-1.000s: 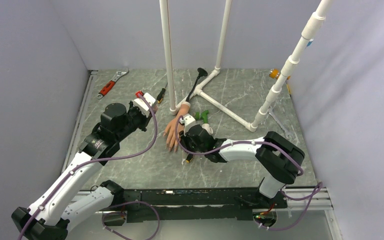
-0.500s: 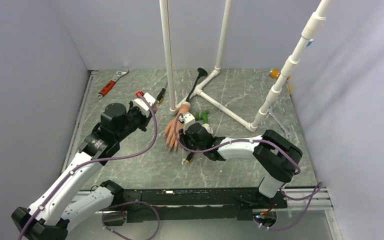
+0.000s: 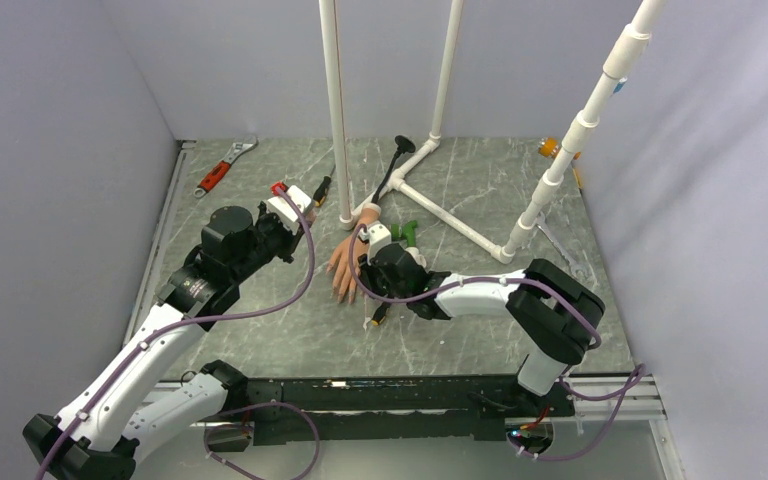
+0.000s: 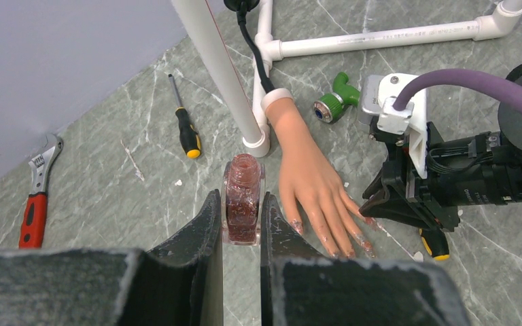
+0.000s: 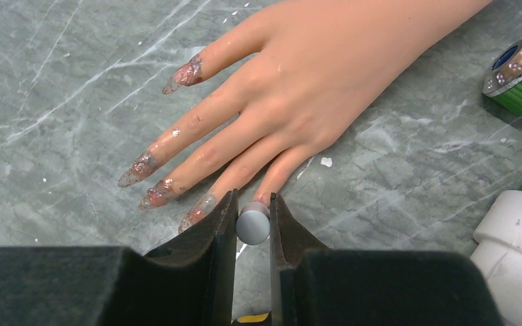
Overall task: Paint the nails
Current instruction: Paint the nail polish on the nail.
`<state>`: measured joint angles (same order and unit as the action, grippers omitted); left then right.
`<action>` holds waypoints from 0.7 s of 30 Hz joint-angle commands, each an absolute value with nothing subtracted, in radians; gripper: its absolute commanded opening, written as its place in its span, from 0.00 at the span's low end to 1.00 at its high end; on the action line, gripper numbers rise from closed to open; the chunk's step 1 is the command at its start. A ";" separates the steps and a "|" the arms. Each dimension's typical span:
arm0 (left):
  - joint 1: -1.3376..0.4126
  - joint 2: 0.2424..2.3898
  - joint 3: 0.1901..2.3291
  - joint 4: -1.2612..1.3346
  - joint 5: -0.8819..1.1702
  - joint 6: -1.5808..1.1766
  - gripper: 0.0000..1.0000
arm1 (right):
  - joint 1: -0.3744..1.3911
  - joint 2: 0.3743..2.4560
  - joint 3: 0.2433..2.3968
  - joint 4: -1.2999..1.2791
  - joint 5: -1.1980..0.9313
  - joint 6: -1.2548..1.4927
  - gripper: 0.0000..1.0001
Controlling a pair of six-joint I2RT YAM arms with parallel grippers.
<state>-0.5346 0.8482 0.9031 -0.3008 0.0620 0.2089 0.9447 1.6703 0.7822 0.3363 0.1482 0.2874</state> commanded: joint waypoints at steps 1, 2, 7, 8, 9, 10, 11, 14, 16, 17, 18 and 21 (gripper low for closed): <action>-0.536 0.845 0.926 -0.271 0.056 0.216 0.00 | 0.938 1.680 0.817 0.360 0.173 0.268 0.00; -0.536 0.845 0.926 -0.272 0.056 0.217 0.00 | 0.938 1.680 0.816 0.364 0.174 0.264 0.00; -0.536 0.845 0.926 -0.271 0.054 0.217 0.00 | 0.935 1.664 0.803 0.365 0.180 0.259 0.00; -0.537 0.845 0.926 -0.271 0.054 0.216 0.00 | 0.936 1.660 0.800 0.365 0.178 0.258 0.00; -0.536 0.845 0.926 -0.272 0.055 0.217 0.00 | 0.937 1.658 0.798 0.367 0.175 0.259 0.00; -0.536 0.845 0.925 -0.272 0.054 0.217 0.00 | 0.935 1.656 0.796 0.367 0.167 0.258 0.00; -0.536 0.845 0.926 -0.273 0.054 0.217 0.00 | 0.936 1.658 0.795 0.366 0.160 0.256 0.00; -0.536 0.845 0.926 -0.273 0.054 0.217 0.00 | 0.936 1.656 0.786 0.367 0.139 0.258 0.00; -0.536 0.844 0.925 -0.271 0.055 0.217 0.00 | 0.935 1.651 0.775 0.376 0.119 0.255 0.00; -0.536 0.843 0.925 -0.271 0.054 0.216 0.00 | 0.936 1.650 0.773 0.376 0.106 0.252 0.00; -0.537 0.844 0.926 -0.271 0.055 0.216 0.00 | 0.937 1.649 0.771 0.375 0.094 0.252 0.00; -0.536 0.844 0.927 -0.272 0.056 0.216 0.00 | 0.937 1.647 0.766 0.374 0.067 0.252 0.00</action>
